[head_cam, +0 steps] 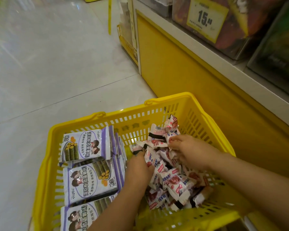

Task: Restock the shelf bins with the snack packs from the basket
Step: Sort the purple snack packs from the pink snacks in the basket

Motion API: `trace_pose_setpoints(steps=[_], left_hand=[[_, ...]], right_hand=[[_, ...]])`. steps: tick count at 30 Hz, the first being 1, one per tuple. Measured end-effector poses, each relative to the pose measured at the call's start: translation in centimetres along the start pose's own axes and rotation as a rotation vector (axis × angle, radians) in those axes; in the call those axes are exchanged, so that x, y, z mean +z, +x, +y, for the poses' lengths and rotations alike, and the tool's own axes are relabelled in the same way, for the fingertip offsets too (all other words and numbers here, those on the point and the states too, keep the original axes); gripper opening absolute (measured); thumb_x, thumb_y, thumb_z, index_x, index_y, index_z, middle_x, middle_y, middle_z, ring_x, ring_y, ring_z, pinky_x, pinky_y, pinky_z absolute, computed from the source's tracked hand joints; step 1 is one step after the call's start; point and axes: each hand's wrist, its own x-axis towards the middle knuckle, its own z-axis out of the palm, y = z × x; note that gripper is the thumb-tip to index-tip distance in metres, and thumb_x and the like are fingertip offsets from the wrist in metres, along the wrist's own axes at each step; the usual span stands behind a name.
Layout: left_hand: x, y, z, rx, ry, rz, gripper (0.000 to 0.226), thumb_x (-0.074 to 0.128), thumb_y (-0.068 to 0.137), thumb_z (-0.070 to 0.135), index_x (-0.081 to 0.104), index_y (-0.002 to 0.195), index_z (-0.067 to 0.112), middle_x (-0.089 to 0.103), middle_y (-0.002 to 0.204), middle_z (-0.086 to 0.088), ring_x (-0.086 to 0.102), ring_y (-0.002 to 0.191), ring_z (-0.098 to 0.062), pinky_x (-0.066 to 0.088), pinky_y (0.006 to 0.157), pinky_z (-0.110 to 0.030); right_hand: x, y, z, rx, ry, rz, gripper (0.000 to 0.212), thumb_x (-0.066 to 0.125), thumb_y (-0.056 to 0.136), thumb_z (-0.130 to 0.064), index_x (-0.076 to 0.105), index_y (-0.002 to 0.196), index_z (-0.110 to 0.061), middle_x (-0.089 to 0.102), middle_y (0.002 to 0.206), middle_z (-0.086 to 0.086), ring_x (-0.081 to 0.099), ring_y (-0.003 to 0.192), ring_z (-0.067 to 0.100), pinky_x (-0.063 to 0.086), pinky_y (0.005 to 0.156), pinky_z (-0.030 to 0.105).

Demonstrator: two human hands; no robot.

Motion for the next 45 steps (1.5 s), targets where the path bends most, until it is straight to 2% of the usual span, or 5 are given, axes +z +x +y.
trace_pose_setpoints(steps=[14, 24, 31, 34, 45], left_hand=[[-3.4, 0.5, 8.2, 0.149, -0.794, -0.177, 0.023, 0.064, 0.091, 0.034, 0.056, 0.112, 0.03, 0.068, 0.102, 0.009, 0.069, 0.089, -0.008, 0.058, 0.08, -0.034], [1.6, 2.5, 1.7, 0.066, -0.433, -0.097, 0.058, 0.05, 0.097, 0.014, 0.027, 0.148, 0.03, 0.034, 0.151, 0.001, 0.04, 0.134, -0.02, 0.04, 0.108, -0.043], [1.8, 3.0, -0.8, -0.206, -0.029, -0.377, 0.095, 0.061, 0.092, 0.019, -0.013, 0.152, 0.027, -0.02, 0.159, -0.009, -0.003, 0.147, -0.037, 0.022, 0.114, -0.049], [1.8, 3.2, -0.8, -0.257, 0.117, -0.548, 0.113, 0.064, 0.09, 0.011, -0.035, 0.142, 0.028, -0.039, 0.15, -0.015, 0.026, 0.141, -0.038, 0.047, 0.081, -0.035], [2.6, 3.6, -2.1, -0.249, 0.009, -0.498, 0.121, 0.074, 0.084, 0.016, -0.03, 0.145, 0.032, -0.021, 0.158, -0.014, 0.017, 0.144, -0.04, 0.031, 0.11, -0.047]], right_hand=[[-6.4, -1.7, 1.8, 0.085, 0.064, 0.316, 0.047, 0.055, 0.091, -0.024, 0.047, 0.137, -0.026, 0.051, 0.137, -0.001, 0.05, 0.123, 0.02, 0.044, 0.099, 0.037], [2.1, 1.7, 1.4, 0.052, -0.232, -0.083, 0.071, 0.05, 0.093, -0.046, 0.01, 0.151, -0.037, -0.016, 0.159, 0.007, -0.007, 0.147, 0.031, 0.009, 0.118, 0.052], [3.2, 2.0, 1.6, 0.028, -0.277, -0.018, 0.07, 0.054, 0.091, -0.047, 0.017, 0.149, -0.037, -0.015, 0.159, 0.012, -0.011, 0.147, 0.031, -0.001, 0.117, 0.052], [3.0, 1.7, 1.5, 0.014, -0.256, 0.009, 0.066, 0.059, 0.09, -0.03, 0.025, 0.146, -0.036, -0.01, 0.16, 0.011, -0.008, 0.147, 0.03, 0.001, 0.118, 0.051], [4.4, 1.3, 1.0, -0.078, -0.246, -0.021, 0.066, 0.058, 0.089, -0.015, 0.03, 0.146, -0.032, 0.001, 0.161, 0.007, -0.002, 0.147, 0.028, -0.002, 0.116, 0.051]])
